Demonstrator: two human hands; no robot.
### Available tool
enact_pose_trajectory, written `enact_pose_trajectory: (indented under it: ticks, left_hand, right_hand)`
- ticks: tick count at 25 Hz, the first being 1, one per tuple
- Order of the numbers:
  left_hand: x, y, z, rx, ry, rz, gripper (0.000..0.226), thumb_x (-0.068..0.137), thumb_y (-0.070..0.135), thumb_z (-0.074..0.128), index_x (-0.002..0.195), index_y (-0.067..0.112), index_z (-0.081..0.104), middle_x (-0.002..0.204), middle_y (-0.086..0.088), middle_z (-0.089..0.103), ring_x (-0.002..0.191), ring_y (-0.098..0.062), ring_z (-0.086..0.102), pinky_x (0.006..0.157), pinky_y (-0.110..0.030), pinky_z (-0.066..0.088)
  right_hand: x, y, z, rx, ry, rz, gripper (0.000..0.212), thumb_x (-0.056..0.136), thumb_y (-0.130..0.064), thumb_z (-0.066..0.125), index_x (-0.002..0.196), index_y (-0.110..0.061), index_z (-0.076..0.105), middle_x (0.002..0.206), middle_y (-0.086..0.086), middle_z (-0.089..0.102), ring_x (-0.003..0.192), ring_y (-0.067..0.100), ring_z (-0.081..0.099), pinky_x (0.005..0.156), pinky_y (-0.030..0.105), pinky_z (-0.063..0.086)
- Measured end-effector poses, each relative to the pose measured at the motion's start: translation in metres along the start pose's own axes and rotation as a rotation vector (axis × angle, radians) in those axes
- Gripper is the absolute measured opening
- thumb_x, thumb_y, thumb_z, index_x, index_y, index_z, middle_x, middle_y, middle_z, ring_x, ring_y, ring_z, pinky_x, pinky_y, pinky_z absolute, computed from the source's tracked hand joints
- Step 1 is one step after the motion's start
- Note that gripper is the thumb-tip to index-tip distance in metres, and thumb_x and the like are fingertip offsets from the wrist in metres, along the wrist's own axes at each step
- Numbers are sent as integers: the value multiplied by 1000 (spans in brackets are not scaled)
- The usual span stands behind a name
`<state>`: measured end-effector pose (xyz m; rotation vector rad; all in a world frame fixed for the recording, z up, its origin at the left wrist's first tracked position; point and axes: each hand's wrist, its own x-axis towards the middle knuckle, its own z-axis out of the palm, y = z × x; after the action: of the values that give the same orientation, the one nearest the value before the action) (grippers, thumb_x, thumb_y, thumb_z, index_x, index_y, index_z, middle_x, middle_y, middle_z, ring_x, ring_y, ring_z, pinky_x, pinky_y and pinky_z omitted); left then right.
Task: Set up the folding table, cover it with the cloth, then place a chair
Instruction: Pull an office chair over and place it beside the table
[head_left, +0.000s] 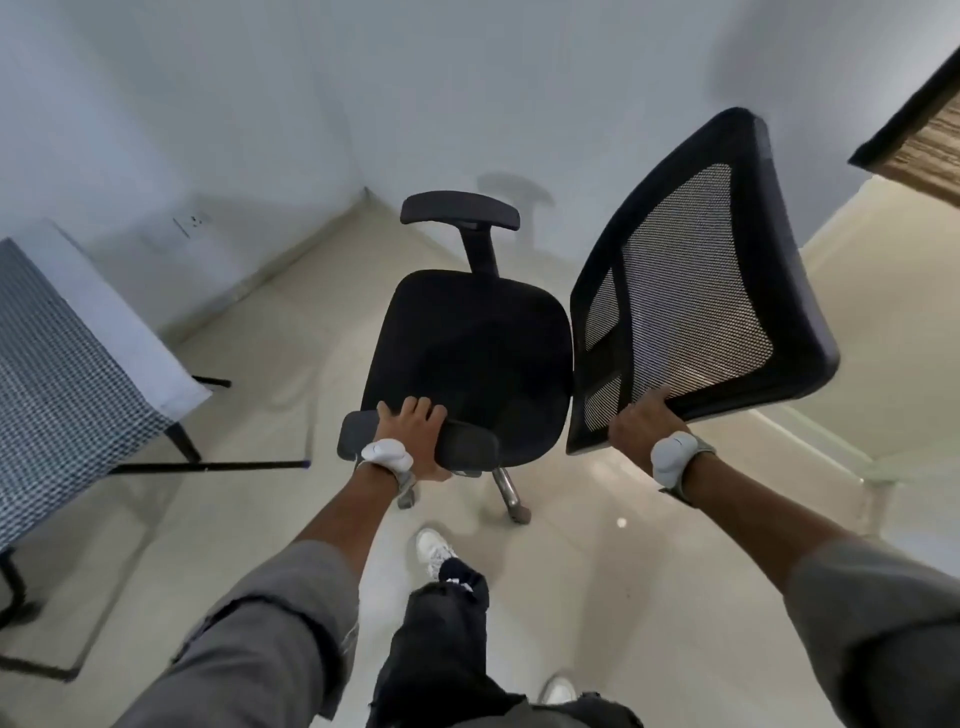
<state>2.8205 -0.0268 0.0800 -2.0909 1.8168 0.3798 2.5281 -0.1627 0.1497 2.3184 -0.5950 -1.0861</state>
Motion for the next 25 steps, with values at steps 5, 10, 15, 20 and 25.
enact_pose_trajectory:
  ticks: [5, 10, 15, 20, 25]
  left_hand:
    - [78, -54, -30, -5, 25, 123, 86, 61, 68, 65, 129, 21, 42, 122, -3, 54, 110, -28, 52, 93, -48, 40]
    - [121, -98, -51, 6, -11, 169, 87, 57, 70, 64, 127, 23, 43, 121, -2, 56, 110, -27, 53, 90, -44, 40]
    - [133, -145, -54, -19, -44, 143, 87, 55, 70, 63, 126, 25, 42, 120, 0, 57, 109, -25, 53, 87, -43, 43]
    - [130, -217, -48, -53, -75, 9, 90, 55, 72, 65, 129, 26, 40, 121, 1, 56, 111, -25, 53, 89, -42, 43]
    - [118, -264, -35, -130, -112, -134, 91, 55, 70, 68, 129, 25, 40, 122, 0, 55, 114, -25, 51, 94, -45, 43]
  right_hand:
    - [63, 31, -21, 26, -20, 41, 34, 96, 0, 39, 100, -14, 69, 95, 8, 73, 90, 30, 69, 94, 67, 44]
    - [103, 42, -37, 76, -28, 48, 34, 94, 0, 37, 98, -10, 69, 93, 14, 72, 89, 31, 68, 91, 68, 44]
    - [140, 50, -84, 81, -32, 39, 34, 95, 5, 38, 107, -6, 68, 102, 15, 72, 99, 36, 66, 94, 71, 41]
    - [194, 51, -159, 38, 4, -35, 33, 98, 4, 38, 114, -2, 66, 110, 17, 70, 112, 47, 61, 96, 73, 39]
    - [249, 50, -209, -14, 62, -71, 32, 98, 2, 41, 118, -6, 65, 114, 13, 70, 115, 44, 60, 100, 71, 37]
